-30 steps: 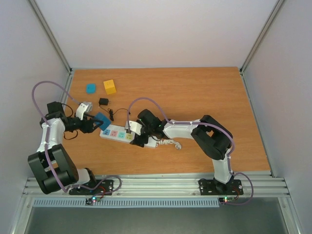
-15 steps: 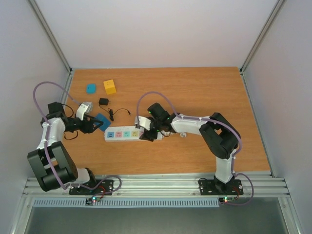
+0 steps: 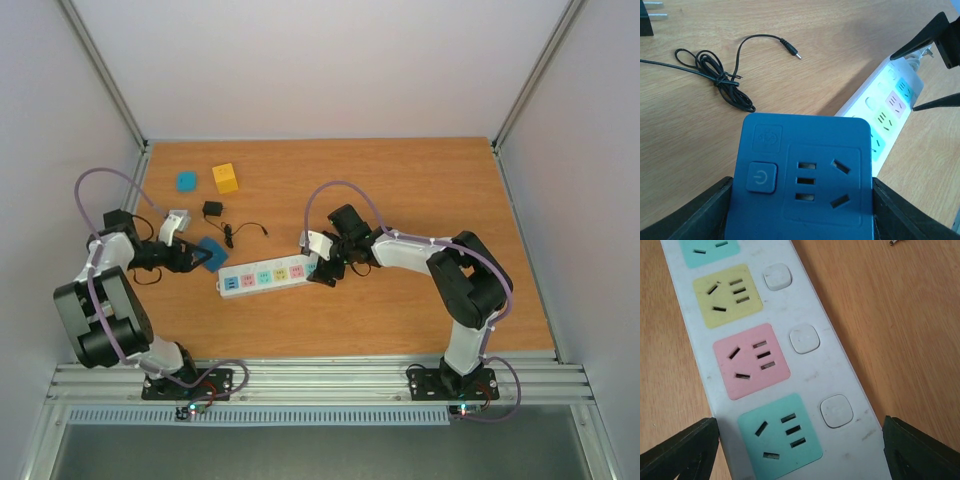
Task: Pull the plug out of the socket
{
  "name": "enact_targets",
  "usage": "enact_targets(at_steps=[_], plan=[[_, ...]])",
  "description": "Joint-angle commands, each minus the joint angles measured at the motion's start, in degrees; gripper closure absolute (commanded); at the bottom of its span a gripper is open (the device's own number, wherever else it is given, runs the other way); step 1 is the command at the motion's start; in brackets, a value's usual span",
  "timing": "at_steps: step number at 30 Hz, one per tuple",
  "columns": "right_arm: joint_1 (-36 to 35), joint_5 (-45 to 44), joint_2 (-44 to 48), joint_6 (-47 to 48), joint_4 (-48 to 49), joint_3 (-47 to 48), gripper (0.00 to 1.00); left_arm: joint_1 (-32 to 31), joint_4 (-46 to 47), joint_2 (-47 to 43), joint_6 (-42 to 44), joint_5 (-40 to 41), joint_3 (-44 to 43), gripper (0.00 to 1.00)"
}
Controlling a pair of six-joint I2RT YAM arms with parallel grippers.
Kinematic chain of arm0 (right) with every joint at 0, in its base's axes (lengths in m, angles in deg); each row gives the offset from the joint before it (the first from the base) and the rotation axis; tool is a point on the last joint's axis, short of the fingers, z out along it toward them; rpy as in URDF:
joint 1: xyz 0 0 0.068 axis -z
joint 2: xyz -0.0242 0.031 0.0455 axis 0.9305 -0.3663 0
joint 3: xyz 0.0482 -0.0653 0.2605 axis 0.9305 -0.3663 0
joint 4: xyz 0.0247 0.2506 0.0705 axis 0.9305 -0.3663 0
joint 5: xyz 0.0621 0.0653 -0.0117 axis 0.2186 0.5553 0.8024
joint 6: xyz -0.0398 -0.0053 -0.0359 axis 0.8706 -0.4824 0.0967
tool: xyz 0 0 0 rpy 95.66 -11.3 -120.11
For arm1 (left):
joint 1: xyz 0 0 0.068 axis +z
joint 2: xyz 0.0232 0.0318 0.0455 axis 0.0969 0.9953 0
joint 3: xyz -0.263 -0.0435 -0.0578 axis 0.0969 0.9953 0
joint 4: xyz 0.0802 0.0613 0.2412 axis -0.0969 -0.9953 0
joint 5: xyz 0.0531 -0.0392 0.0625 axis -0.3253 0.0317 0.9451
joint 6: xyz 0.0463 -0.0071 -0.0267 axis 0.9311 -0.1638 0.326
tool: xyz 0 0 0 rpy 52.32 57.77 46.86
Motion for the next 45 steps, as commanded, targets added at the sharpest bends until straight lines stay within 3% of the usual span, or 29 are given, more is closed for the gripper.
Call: enact_targets(at_steps=[1,8,16,26,28,35,40,45], plan=[[-0.2,-1.9,-0.1,1.4,-6.5,-1.5,0.10,0.4,-2.4,4.3,-1.3,-0.9,-4.0,0.70],[-0.2,-1.0,0.9,0.9,-7.0,-1.2,0.09,0.5,3.2,7.6,-7.8,2.5,-4.7,0.69],[-0.2,-0.7,2.1,0.4,-7.6,-0.8,0.06,0.9,6.6,11.5,-13.4,4.6,-6.3,0.54],[-0.7,0.6,2.5,-0.6,-8.3,1.2,0.05,3.3,11.4,11.9,-17.5,9.5,-5.5,0.15],[-1.0,0.5,2.2,-0.9,-8.3,1.8,0.04,3.4,12.8,11.3,-18.7,11.0,-5.1,0.11],[-2.4,0.2,1.4,-1.7,-8.0,4.1,0.03,3.7,16.9,8.6,-22.3,17.0,-4.3,0.09],[-5.5,-1.7,-0.5,-1.6,-7.8,6.6,0.02,3.8,15.3,5.7,-19.2,16.1,-4.3,0.01],[-8.2,-3.4,-3.8,-0.4,-8.9,10.8,0.01,3.7,13.4,2.1,-16.4,15.1,-3.7,0.00]])
